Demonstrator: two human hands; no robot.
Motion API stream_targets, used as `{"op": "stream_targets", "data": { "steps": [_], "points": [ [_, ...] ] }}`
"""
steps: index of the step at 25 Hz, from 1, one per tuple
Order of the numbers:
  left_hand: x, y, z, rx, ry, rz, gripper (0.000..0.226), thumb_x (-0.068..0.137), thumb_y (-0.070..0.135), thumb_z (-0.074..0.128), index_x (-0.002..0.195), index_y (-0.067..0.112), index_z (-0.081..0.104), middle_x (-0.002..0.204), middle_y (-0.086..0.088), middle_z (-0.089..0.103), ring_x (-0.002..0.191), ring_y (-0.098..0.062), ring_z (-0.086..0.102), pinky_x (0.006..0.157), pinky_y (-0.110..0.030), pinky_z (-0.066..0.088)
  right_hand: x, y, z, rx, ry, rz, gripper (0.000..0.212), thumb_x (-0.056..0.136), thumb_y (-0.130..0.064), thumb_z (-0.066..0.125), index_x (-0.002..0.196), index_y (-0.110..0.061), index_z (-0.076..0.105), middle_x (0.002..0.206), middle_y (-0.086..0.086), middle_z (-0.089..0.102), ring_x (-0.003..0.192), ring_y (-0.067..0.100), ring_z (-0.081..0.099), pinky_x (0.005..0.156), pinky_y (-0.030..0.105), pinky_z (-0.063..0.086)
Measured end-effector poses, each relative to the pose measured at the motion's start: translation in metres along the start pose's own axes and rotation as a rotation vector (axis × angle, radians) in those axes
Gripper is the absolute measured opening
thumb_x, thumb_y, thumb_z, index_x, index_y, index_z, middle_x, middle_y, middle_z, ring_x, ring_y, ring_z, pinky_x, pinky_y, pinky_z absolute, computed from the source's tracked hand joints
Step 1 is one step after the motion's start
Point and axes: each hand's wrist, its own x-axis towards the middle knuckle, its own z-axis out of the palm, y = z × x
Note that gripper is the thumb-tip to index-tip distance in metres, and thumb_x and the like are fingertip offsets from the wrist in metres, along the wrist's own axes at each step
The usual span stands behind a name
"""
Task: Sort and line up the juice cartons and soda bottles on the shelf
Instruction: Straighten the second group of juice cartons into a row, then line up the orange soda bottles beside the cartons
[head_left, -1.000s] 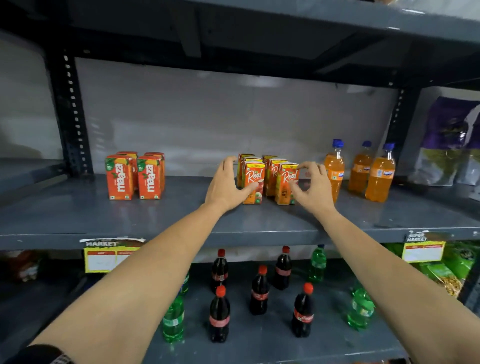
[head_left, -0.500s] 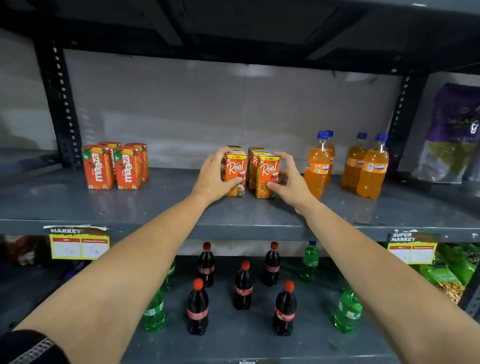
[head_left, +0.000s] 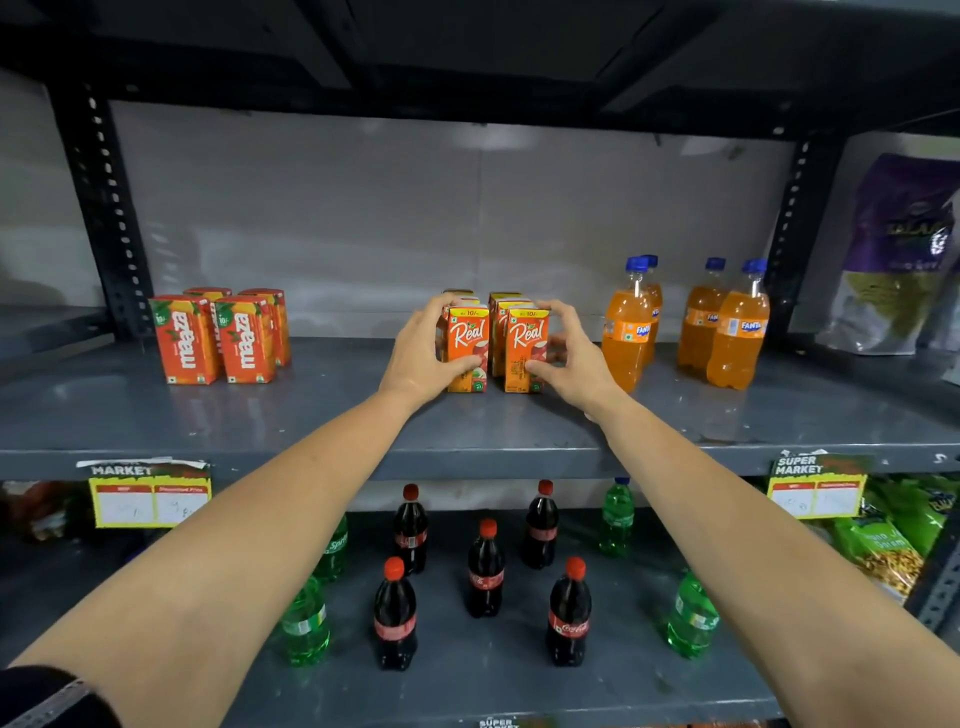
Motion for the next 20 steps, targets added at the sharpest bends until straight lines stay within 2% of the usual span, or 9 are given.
{"op": "stream_targets", "data": {
  "steps": [3, 6, 8, 10, 12, 14, 16, 20],
  "points": [
    [-0.004, 0.002, 0.001, 0.019, -0.024, -0.011, 0.084, 0.068, 0.031, 0.083, 0.137, 0.027, 0.035, 0.133, -0.006, 0.052, 0.117, -0.020, 0.054, 0.095, -0.044, 0.050, -0.003, -0.002, -0.002, -0.001, 0.011, -0.001, 0.079, 0.084, -0.010, 0.067, 0.144, -0.034, 0.022, 0.133, 0.010, 0.054, 0.120, 0.024, 0.057, 0.092, 0.040, 0.052],
    [-0.010, 0.005, -0.002, 0.044, 0.047, -0.033, 0.091, 0.066, 0.037, 0.084, 0.139, 0.023, 0.032, 0.135, -0.007, 0.050, 0.119, -0.020, 0.053, 0.095, -0.042, 0.049, -0.007, -0.001, -0.004, 0.048, 0.121, 0.022, 0.076, 0.082, -0.014, 0.070, 0.142, -0.031, 0.028, 0.127, 0.010, 0.058, 0.115, 0.023, 0.059, 0.091, 0.038, 0.053],
    [-0.016, 0.019, -0.001, 0.076, 0.136, -0.009, 0.085, 0.068, 0.042, 0.081, 0.136, 0.020, 0.035, 0.132, -0.006, 0.052, 0.117, -0.019, 0.053, 0.092, -0.040, 0.050, -0.014, 0.001, -0.012, 0.007, 0.201, 0.011, 0.054, 0.083, -0.019, 0.069, 0.131, -0.022, 0.044, 0.111, 0.008, 0.064, 0.104, 0.020, 0.063, 0.085, 0.033, 0.055],
    [-0.023, 0.042, 0.010, 0.094, 0.229, 0.056, 0.072, 0.070, 0.045, 0.077, 0.128, 0.018, 0.042, 0.125, -0.004, 0.055, 0.112, -0.019, 0.054, 0.087, -0.039, 0.051, -0.022, 0.006, -0.025, -0.131, 0.312, -0.047, 0.029, 0.086, -0.024, 0.065, 0.113, -0.017, 0.055, 0.087, 0.001, 0.064, 0.084, 0.014, 0.063, 0.072, 0.028, 0.056],
    [-0.029, 0.074, 0.035, 0.138, 0.327, 0.105, 0.063, 0.071, 0.047, 0.073, 0.121, 0.016, 0.048, 0.118, -0.003, 0.057, 0.107, -0.020, 0.053, 0.083, -0.034, 0.047, -0.030, 0.016, -0.045, -0.246, 0.444, -0.124, 0.017, 0.088, -0.029, 0.060, 0.100, -0.018, 0.058, 0.076, -0.006, 0.059, 0.072, 0.010, 0.058, 0.056, 0.018, 0.046],
    [-0.030, 0.099, 0.062, 0.168, 0.383, 0.148, 0.058, 0.073, 0.044, 0.072, 0.117, 0.014, 0.051, 0.115, -0.005, 0.059, 0.106, -0.022, 0.053, 0.082, -0.028, 0.041, -0.036, 0.031, -0.071, -0.298, 0.551, -0.206, 0.013, 0.087, -0.031, 0.058, 0.092, -0.018, 0.058, 0.076, -0.005, 0.059, 0.070, 0.010, 0.057, 0.052, 0.016, 0.039],
    [-0.026, 0.117, 0.090, 0.133, 0.352, 0.161, 0.057, 0.074, 0.041, 0.073, 0.118, 0.011, 0.052, 0.117, -0.007, 0.059, 0.108, -0.022, 0.054, 0.082, -0.024, 0.038, -0.037, 0.053, -0.105, -0.333, 0.595, -0.253, 0.015, 0.086, -0.030, 0.057, 0.094, -0.018, 0.057, 0.088, -0.002, 0.062, 0.078, 0.011, 0.057, 0.057, 0.021, 0.040],
    [-0.012, 0.133, 0.134, 0.046, 0.253, 0.022, 0.072, 0.073, 0.044, 0.075, 0.127, 0.009, 0.044, 0.129, -0.009, 0.051, 0.119, -0.022, 0.049, 0.092, -0.027, 0.042, -0.024, 0.105, -0.172, -0.345, 0.614, -0.165, 0.031, 0.082, -0.031, 0.061, 0.105, -0.011, 0.054, 0.108, 0.008, 0.057, 0.100, 0.023, 0.053, 0.073, 0.027, 0.038]
  ]
}}
